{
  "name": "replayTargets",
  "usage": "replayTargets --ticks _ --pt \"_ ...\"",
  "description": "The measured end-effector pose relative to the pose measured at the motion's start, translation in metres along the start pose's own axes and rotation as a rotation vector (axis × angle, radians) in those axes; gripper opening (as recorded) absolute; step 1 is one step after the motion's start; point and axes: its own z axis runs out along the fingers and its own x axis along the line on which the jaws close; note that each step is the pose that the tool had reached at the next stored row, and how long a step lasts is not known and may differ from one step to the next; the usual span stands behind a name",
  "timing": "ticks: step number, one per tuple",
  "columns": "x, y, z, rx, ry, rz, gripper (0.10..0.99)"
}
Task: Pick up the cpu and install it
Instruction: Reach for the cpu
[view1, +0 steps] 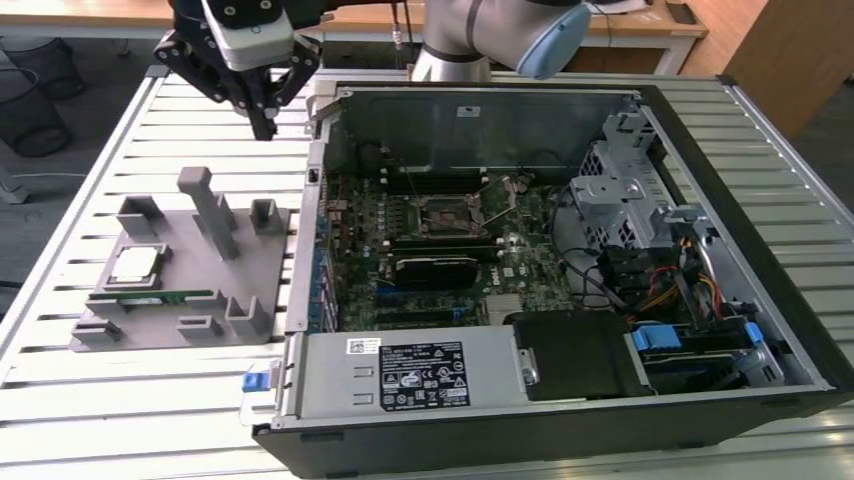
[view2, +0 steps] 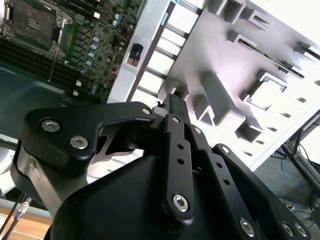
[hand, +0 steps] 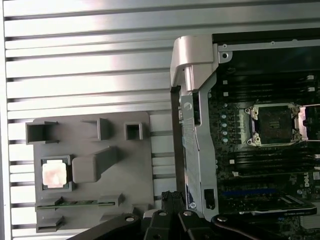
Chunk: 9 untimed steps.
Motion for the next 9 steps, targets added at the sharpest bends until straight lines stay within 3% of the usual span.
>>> replayTargets --ticks 9 --pt "0.0132 -0.0010 0.0016 0.000 0.0051 0.000 0.106"
